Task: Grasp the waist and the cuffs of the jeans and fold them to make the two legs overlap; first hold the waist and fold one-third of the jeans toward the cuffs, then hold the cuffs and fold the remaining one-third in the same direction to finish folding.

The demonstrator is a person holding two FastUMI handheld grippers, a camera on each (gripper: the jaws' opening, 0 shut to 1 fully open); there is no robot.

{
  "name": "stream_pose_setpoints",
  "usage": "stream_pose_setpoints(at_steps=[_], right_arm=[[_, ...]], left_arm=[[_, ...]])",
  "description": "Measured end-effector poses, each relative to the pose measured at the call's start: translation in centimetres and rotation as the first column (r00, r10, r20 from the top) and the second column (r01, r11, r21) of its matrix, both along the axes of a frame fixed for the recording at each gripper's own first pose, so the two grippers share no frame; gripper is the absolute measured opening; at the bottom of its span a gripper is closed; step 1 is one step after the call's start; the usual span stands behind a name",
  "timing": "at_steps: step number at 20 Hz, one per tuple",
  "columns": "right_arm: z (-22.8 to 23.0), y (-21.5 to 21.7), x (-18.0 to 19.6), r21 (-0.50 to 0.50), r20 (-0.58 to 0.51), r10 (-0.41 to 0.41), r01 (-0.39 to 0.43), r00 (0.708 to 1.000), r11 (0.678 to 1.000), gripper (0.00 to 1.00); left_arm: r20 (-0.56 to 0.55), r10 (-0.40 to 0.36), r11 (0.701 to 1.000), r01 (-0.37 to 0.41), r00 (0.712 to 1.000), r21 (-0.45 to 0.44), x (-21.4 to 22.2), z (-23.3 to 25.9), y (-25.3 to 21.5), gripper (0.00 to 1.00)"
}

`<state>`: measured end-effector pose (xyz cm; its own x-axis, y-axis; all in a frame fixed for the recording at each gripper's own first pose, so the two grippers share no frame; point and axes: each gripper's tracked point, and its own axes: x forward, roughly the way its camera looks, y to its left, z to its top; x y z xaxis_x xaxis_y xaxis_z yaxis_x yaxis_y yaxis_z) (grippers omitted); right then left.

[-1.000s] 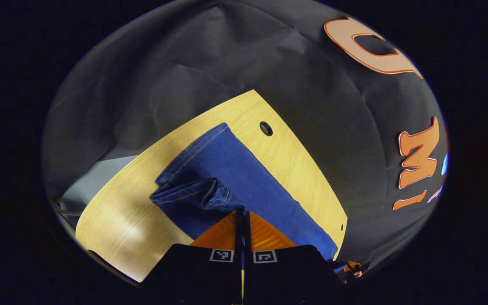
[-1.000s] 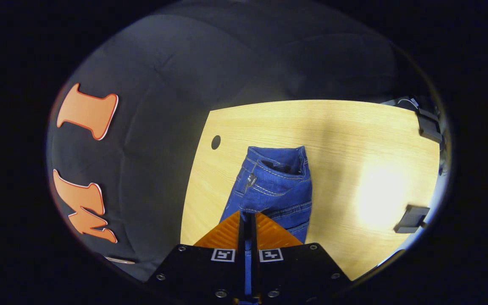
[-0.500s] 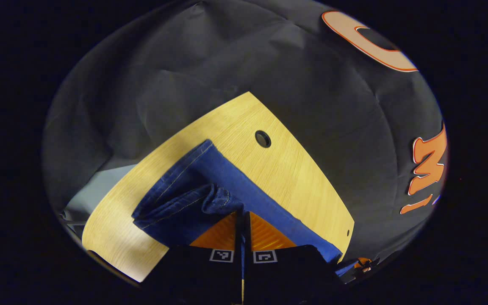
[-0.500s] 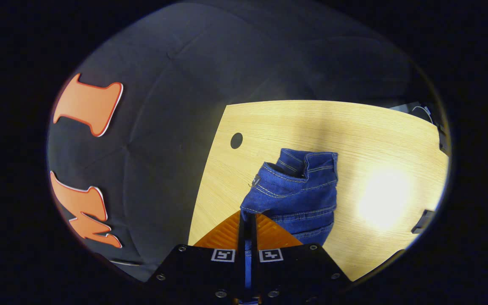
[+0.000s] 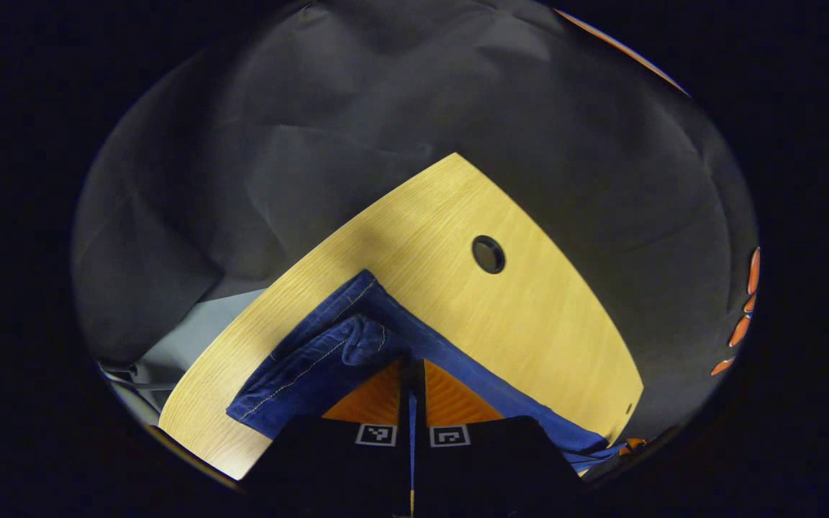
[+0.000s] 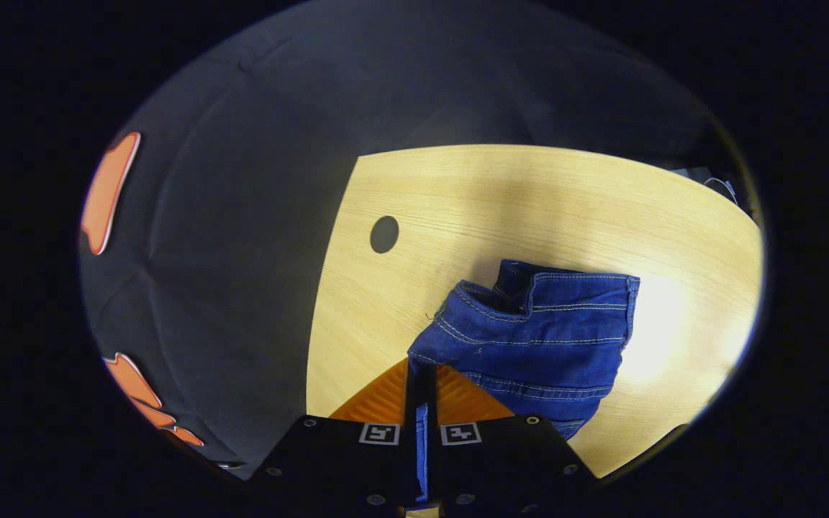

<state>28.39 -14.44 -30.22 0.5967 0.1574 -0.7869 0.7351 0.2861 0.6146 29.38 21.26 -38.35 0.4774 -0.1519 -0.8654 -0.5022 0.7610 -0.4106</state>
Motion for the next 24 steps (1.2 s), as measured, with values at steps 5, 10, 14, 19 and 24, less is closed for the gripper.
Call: stream_pose_setpoints(at_steps=[5, 10, 14, 19, 24], right_arm=[[1.1, 0.3, 1.8, 0.061, 0.079, -0.009, 0.004, 0.997, 0.998, 0.32], [0.5, -1.4, -1.3, -0.071, 0.05, 0.11, -0.107, 0.993, 0.992, 0.62], [-0.5, -3.1, -5.5, -0.19, -0.07, 0.199, -0.209, 0.978, 0.959, 0.92], [-1.2, -3.7, -9.1, -0.212, -0.134, 0.254, -0.278, 0.958, 0.937, 0.99], [-2.1, -4.3, -12.6, -0.212, -0.202, 0.308, -0.348, 0.93, 0.913, 0.99]], left_arm=[[0.059, -0.051, 0.999, 0.05, 0.997, 0.018, 0.8, 1.4, -0.9, 0.16], [0.121, -0.116, 0.993, 0.11, 0.986, 0.053, 0.5, 4.4, -0.9, 0.74], [0.094, -0.182, 0.981, 0.174, 0.979, 0.085, -0.8, 5.9, -0.9, 0.83], [0.044, -0.3, 0.954, 0.3, 0.953, 0.018, -3.3, 8.0, -3.9, 0.96], [0.0, -0.436, 0.896, 0.434, 0.9, -0.094, -7.0, 9.7, -7.8, 0.98]])
